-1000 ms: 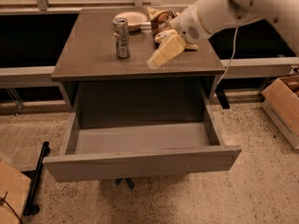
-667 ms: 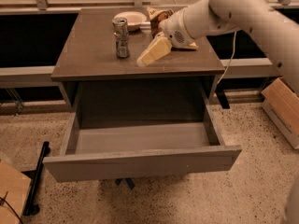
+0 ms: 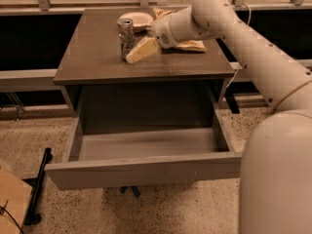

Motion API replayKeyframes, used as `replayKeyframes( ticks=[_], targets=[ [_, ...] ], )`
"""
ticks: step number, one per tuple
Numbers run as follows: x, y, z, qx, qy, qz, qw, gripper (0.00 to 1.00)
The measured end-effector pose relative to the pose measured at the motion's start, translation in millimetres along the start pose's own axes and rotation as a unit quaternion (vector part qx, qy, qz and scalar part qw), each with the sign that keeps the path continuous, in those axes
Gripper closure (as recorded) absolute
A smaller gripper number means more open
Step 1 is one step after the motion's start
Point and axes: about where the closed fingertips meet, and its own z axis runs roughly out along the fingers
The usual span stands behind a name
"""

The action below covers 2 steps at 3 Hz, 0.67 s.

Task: Place redbull can into top drawer

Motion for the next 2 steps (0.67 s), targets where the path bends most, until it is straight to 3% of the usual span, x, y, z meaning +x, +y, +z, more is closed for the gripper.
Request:
replayKeyframes(
  ticks=[1, 2],
  targets=[
    [-7, -11, 32, -0.008, -0.023, 0.007, 0.9997, 0.0],
    [-14, -18, 57, -0.02, -0.047, 0.019, 0.9985, 0.1]
  ],
)
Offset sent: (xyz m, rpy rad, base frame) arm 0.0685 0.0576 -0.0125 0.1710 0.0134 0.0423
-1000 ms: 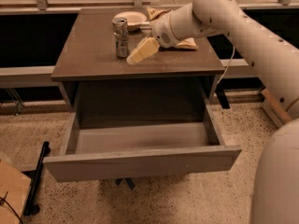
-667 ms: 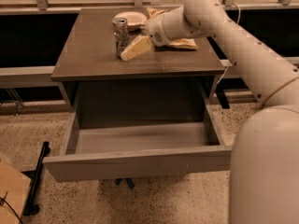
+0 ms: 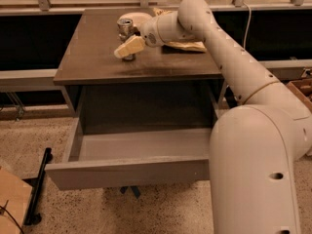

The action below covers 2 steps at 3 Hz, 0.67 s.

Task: Place redbull can into top drawer

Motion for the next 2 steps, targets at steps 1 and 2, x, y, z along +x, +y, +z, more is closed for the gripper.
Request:
replayKeyframes(
  ticks=[1, 2],
  targets=[
    [-0.1, -2.0, 14.1, -0.007, -0.013, 0.01, 0.9998, 0.28],
    [3.0, -0.6, 11.3, -0.005, -0.017, 0.015, 0.9997, 0.51]
  ],
)
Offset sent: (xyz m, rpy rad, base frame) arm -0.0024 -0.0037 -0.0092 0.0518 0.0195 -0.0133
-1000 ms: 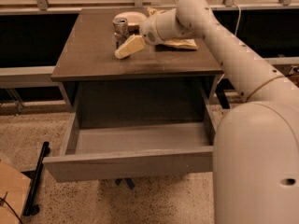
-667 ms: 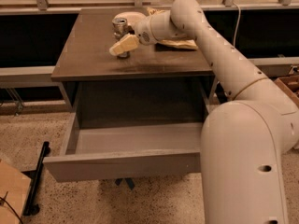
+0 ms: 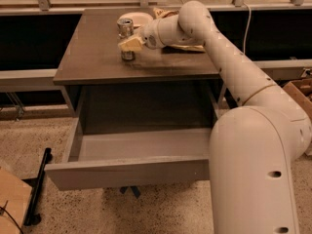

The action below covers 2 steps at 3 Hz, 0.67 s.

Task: Place redbull can into top drawer

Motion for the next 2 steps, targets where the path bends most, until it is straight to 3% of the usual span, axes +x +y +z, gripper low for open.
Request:
replayKeyframes(
  ticks=[1, 2],
  targets=[
    [-1, 9, -16, 0.005, -0.001, -0.002, 1.0, 0.74],
    [-14, 38, -47, 0.001, -0.007, -0.015, 0.9999, 0.97]
  ],
)
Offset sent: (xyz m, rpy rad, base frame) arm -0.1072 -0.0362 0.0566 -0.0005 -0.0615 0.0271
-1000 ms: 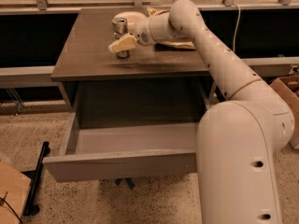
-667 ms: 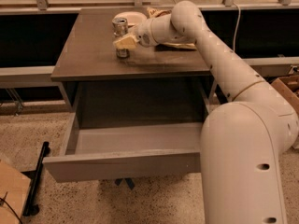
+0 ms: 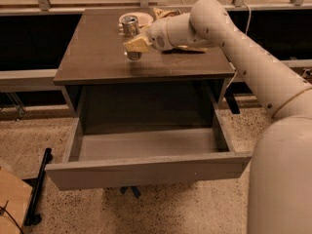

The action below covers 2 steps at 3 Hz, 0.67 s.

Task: Place redbull can into top drawer

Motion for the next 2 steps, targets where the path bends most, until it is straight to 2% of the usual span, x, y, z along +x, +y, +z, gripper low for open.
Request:
replayKeyframes(
  ticks=[1, 2],
  targets=[
    [-8, 45, -39, -0.026, 0.009, -0.009, 0.9996, 1.0],
    [-3, 101, -75, -0.076, 0.017, -0.02, 0.9968, 1.0]
  ],
)
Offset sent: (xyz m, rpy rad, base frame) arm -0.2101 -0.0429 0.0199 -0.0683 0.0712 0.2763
